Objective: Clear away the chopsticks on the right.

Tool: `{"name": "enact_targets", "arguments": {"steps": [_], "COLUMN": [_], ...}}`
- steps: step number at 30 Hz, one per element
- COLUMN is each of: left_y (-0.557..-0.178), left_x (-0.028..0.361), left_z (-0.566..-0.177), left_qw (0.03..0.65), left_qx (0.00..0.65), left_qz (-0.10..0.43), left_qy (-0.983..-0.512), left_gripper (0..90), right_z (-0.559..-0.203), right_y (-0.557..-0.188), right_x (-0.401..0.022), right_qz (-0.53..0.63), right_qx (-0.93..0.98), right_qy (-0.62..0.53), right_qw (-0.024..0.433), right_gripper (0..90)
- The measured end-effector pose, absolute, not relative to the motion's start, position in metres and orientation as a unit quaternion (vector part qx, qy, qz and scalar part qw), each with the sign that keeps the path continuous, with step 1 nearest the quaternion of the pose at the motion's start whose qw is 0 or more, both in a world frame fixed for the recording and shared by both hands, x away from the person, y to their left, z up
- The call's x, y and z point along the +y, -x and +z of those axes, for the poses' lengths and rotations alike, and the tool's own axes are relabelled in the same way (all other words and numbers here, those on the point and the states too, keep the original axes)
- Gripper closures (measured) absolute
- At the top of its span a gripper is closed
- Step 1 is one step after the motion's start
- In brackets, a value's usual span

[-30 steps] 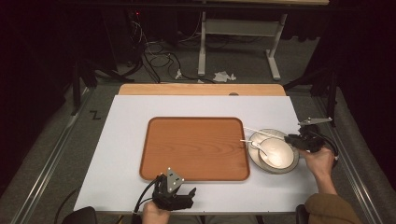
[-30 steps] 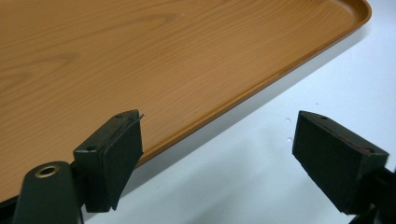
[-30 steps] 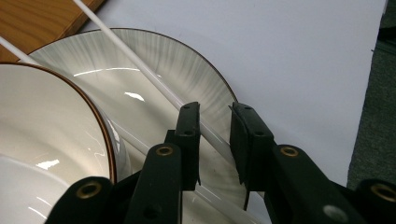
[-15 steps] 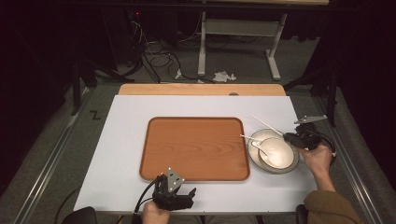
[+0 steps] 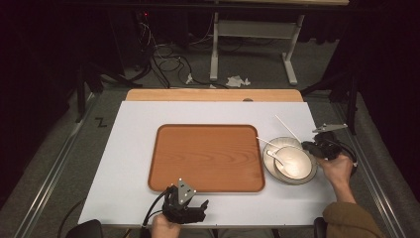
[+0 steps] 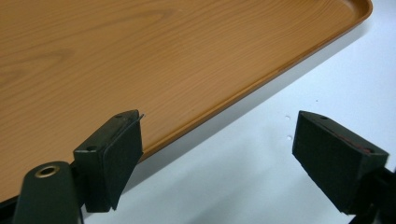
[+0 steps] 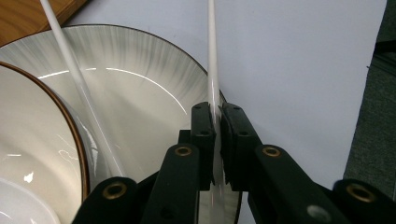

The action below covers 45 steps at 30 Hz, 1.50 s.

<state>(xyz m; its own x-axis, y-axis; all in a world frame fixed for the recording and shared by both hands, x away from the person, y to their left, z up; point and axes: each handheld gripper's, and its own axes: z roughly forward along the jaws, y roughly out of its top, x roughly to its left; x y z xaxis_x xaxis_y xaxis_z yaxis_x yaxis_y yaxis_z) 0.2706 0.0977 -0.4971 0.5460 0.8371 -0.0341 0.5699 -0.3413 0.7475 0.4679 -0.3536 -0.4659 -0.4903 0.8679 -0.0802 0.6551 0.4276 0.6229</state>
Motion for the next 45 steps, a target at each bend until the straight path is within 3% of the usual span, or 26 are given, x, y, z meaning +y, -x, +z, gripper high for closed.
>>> {"name": "enact_targets", "arguments": {"steps": [24,45], "left_y": [-0.276,-0.290], "left_x": [0.092,0.074], "left_z": [-0.495,-0.494], "left_qw": [0.376,0.386], "left_qx": [0.421,0.374], "left_qz": [0.175,0.157], "left_qy": [-0.806,-0.828], "left_gripper": [16.4,16.3], "right_z": [-0.435,-0.413], "right_y": [-0.435,-0.381], "right_x": [-0.352,-0.333], "right_qz": [0.326,0.332], "right_qx": [0.799,0.806], "right_qy": [-0.455,-0.429], "right_qw": [0.220,0.238], "right_gripper": [85.4,85.3]}}
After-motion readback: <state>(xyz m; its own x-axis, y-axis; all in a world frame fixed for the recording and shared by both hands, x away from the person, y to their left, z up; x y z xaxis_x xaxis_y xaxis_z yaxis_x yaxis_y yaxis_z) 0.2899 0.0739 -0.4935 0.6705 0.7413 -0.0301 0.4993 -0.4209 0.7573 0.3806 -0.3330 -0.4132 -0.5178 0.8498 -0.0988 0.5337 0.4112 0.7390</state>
